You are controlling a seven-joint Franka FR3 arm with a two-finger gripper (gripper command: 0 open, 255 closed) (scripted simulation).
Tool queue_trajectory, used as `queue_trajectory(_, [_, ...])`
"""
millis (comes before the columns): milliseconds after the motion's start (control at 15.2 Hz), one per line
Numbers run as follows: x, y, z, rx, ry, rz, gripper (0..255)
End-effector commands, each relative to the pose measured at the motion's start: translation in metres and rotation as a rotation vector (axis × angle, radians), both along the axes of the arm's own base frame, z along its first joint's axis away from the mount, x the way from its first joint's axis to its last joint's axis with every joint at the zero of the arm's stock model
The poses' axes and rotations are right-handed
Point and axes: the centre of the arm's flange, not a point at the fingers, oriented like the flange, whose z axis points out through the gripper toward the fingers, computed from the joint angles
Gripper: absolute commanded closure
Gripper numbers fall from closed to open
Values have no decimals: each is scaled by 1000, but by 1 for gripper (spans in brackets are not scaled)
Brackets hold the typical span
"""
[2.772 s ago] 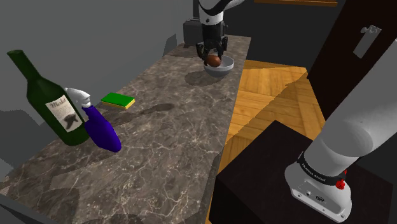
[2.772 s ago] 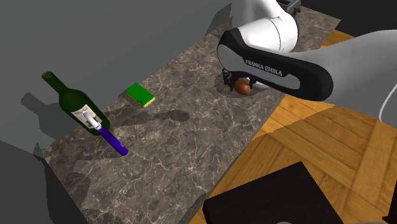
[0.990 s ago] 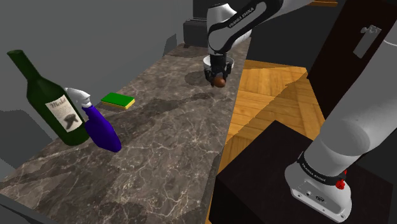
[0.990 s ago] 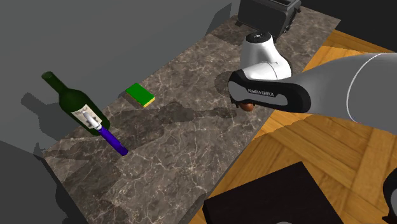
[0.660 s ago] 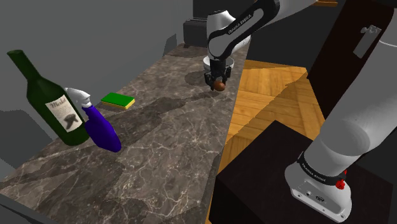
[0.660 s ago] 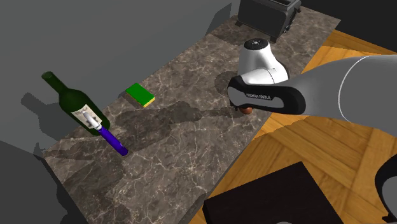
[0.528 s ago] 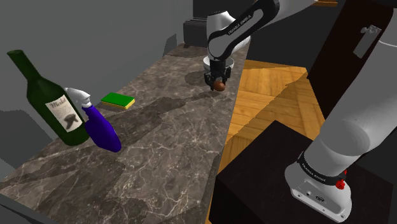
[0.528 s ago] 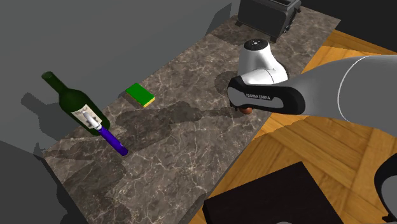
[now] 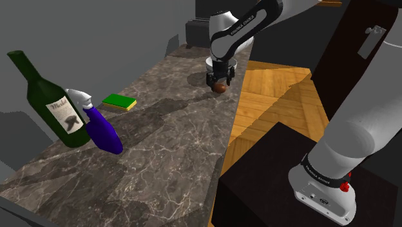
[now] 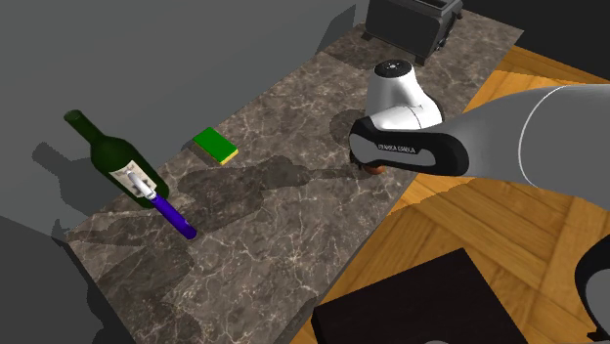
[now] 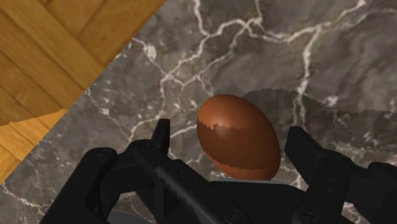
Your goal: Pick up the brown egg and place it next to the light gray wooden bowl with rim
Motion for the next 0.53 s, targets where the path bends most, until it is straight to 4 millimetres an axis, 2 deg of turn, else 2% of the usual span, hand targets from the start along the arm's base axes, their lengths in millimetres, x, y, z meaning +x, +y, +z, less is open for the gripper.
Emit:
queue_trajectory(0, [0, 0, 0, 0, 0, 0, 0])
queue_trajectory(66, [0, 0, 0, 0, 0, 0, 0])
queue_trajectory(330, [2, 6, 50, 0, 0, 0, 0])
queue_trajectory(462, [2, 6, 50, 0, 0, 0, 0])
